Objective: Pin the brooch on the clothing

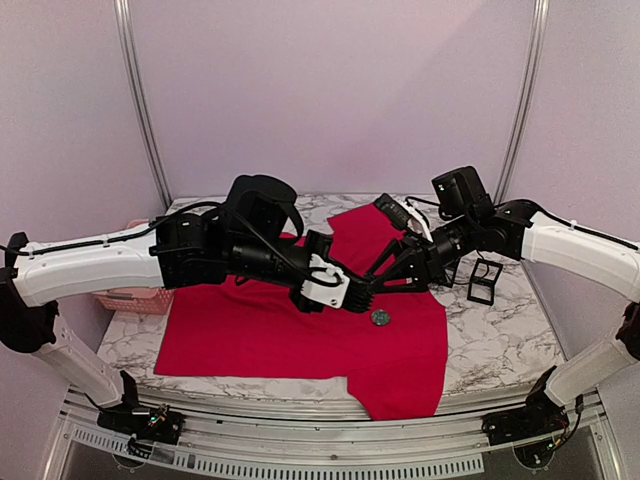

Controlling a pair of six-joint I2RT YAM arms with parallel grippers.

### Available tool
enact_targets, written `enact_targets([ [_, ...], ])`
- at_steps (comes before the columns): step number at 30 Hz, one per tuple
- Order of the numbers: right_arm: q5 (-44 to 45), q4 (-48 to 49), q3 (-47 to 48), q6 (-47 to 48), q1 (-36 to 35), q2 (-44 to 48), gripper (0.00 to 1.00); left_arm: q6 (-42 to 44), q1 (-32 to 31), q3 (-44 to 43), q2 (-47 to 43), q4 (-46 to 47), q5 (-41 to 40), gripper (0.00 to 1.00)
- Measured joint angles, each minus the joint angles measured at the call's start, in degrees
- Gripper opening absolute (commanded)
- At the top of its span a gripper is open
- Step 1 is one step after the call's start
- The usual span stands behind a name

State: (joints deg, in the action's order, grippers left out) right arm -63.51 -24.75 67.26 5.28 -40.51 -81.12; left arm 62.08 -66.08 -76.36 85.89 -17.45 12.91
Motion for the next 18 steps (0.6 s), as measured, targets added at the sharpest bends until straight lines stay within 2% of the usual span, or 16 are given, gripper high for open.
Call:
enact_targets([
  [1, -0.02, -0.07, 0.02, -0.04, 0.00, 0.00, 0.30, -0.17, -0.04, 0.00, 0.00, 0.00, -0.11, 0.00],
  [2, -0.02, -0.13, 0.02, -0.04, 0.00, 0.00, 0.35, -0.52, -0.04, 0.00, 0.00, -0.02, -0.20, 0.00],
  [3, 0.00, -0.13, 0.02, -0.07, 0.00, 0.00, 0.47, -1.01, -0.07, 0.00, 0.00, 0.00, -0.31, 0.00],
  [5, 0.11, -0.20, 0.04, -0.17, 0.02, 0.02, 0.58, -3.10, -0.15, 0.00, -0.02, 0.00, -0.85, 0.00],
  [7, 1.60, -0.37, 0.22, -0.31, 0.00, 0.07, 0.71, -8.33, -0.17, 0.00, 0.00, 0.44, -2.01, 0.00],
  [8, 2.60, -0.44, 0.28, -0.20, 0.00, 0.20, 0.73, -11.74, -0.11, -0.11, 0.00, 0.61, -2.64, 0.00],
  [13, 7.15, 0.50, -1.01, 0.07, 0.28, 4.42, 0.76, -32.06, 1.97, -1.66, -0.04, -0.37, -2.34, 0.00],
  [16, 8.31, 2.19, -3.13, 0.20, 0.52, 9.35, 0.72, -44.39, 4.15, -1.70, -0.22, -1.25, 0.39, 0.00],
  [18, 8.59, 3.76, -4.52, 0.22, 0.55, 11.87, 0.64, -51.25, 5.29, -1.57, -0.55, -1.36, 2.21, 0.00],
])
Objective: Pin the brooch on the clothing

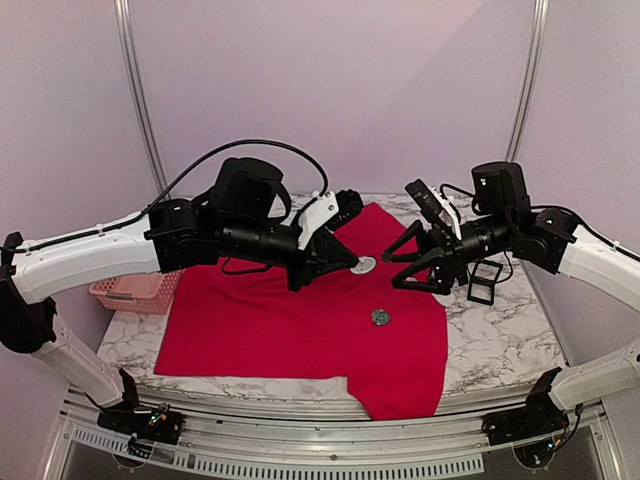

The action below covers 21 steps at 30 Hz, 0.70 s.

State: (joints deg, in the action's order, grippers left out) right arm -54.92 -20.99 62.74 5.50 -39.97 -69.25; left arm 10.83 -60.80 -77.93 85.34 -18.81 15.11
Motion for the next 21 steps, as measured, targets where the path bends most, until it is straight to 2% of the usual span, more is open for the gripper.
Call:
enact_targets([
  [3, 0.42, 2.86, -1.20, -0.83, 0.00, 0.85, 0.49, -6.73, 0.72, 0.00, -0.66, 0.31, 2.67, 0.00],
  [10, 2.86, 9.25, -3.72, -3.72, 0.02, -0.81, 0.46, -14.51, 1.38, -0.02, -0.76, 2.12, 9.27, 0.00],
  [13, 3.04, 11.26, -3.91, -4.24, 0.02, -1.03, 0.27, -15.78, 1.60, -0.02, -0.76, 2.82, 10.84, 0.00],
  [15, 2.69, 12.50, -3.91, -4.50, 0.02, -1.20, 0.19, -16.26, 1.66, -0.02, -0.76, 3.34, 11.50, 0.00],
  [21, 0.59, 13.31, -3.89, -5.01, 0.00, -3.26, 0.14, -16.92, 2.49, -0.02, -0.76, 3.72, 11.52, 0.00],
])
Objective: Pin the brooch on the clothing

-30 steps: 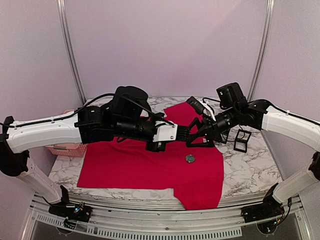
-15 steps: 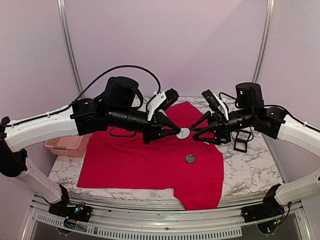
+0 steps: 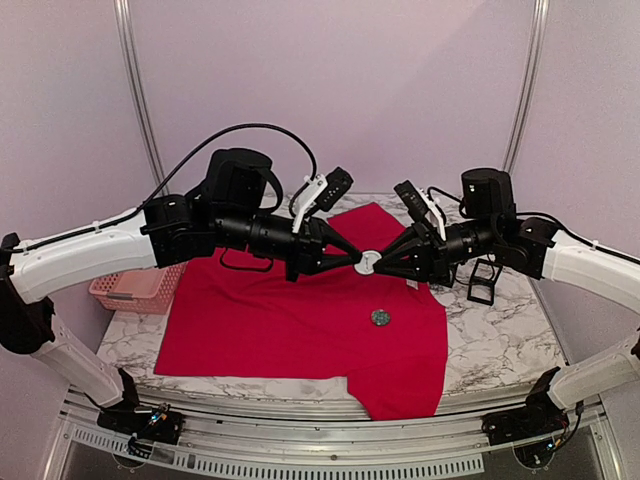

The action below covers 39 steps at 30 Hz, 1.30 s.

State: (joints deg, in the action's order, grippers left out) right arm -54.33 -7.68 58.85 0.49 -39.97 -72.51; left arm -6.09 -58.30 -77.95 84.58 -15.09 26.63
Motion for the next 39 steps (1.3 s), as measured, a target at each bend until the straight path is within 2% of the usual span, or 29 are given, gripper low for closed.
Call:
enact_targets([
  [9, -1.31, 2.40, -1.09, -1.70, 0.02, -0.33, 0.07, 0.00, 0.61, 0.46, 0.00, 2.58, 0.94, 0.00],
  [12, -1.68, 4.15, -1.70, -2.56, 0.00, -0.31, 0.00, 0.00, 0.61, 0.92, -0.02, 3.34, 1.01, 0.00],
  [19, -1.49, 5.16, -1.95, -2.93, 0.00, -0.09, 0.00, 0.59, 0.90, 1.70, -0.48, 4.11, 0.96, 0.02],
  [20, -0.70, 4.76, -1.95, -2.47, -0.07, 0.15, 0.00, 1.31, 0.92, 2.27, -0.70, 4.39, 0.74, 0.12],
  [22, 1.31, 2.69, -1.77, -0.68, -0.44, 0.70, 0.00, 3.61, 0.92, 3.76, -1.14, 4.94, -0.07, 0.47],
  [23, 2.58, 0.79, -1.29, 0.17, -0.57, 0.81, 0.00, 5.09, 0.92, 4.72, -1.49, 4.31, -0.55, 0.59],
  [24, 4.22, -1.20, -0.59, 1.44, -0.52, 0.87, 0.00, 6.36, 0.94, 5.86, -2.03, 3.34, -1.22, 0.67],
  [26, 7.65, -5.18, 1.44, 3.63, -0.57, 0.44, 0.00, 8.57, 0.94, 7.10, -2.54, 1.84, -2.25, 0.72],
  [28, 10.97, -8.44, 3.63, 5.60, -1.03, -0.68, 0.00, 11.26, 0.94, 7.17, -2.60, 0.92, -3.45, 0.73],
  [33, 21.03, -15.32, 8.15, 10.80, -4.35, -5.86, 0.00, 16.20, 0.26, 4.31, -2.60, -1.73, -8.37, 0.68],
  [37, 25.86, -19.23, 10.82, 14.51, -7.56, -9.14, 0.00, 17.22, -1.84, 3.56, -2.60, -2.05, -12.31, 0.56],
  [39, 27.47, -20.46, 11.91, 16.44, -8.85, -9.92, 0.00, 17.51, -2.89, 4.04, -2.60, -2.36, -14.08, 0.53],
])
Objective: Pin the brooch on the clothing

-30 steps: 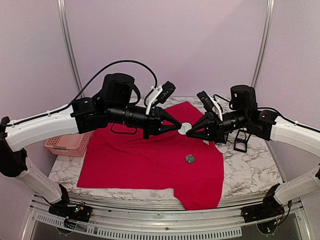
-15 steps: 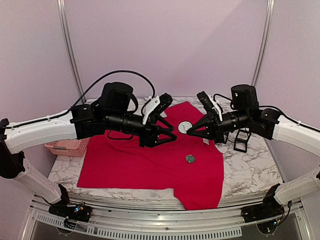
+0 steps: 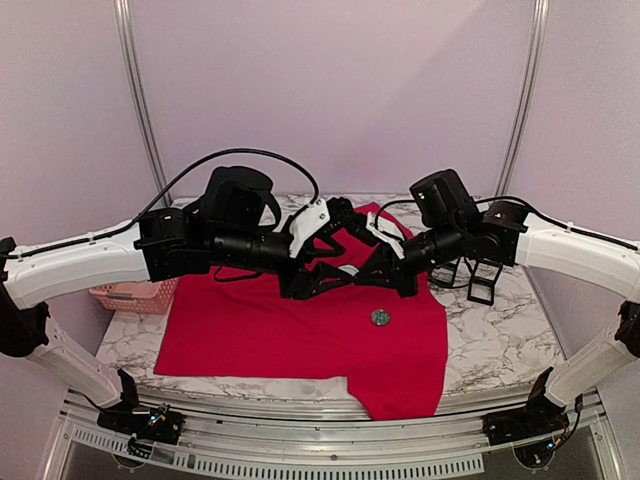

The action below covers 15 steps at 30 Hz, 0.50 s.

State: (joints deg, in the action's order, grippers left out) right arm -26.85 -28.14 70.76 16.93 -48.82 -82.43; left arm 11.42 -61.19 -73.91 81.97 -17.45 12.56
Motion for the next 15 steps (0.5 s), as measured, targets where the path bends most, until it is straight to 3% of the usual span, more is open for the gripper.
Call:
enact_targets([
  [15, 0.68, -1.20, 1.95, 3.96, -3.58, 0.00, 0.00, -0.42, -0.57, 1.09, 0.22, -0.90, -4.07, 0.26],
])
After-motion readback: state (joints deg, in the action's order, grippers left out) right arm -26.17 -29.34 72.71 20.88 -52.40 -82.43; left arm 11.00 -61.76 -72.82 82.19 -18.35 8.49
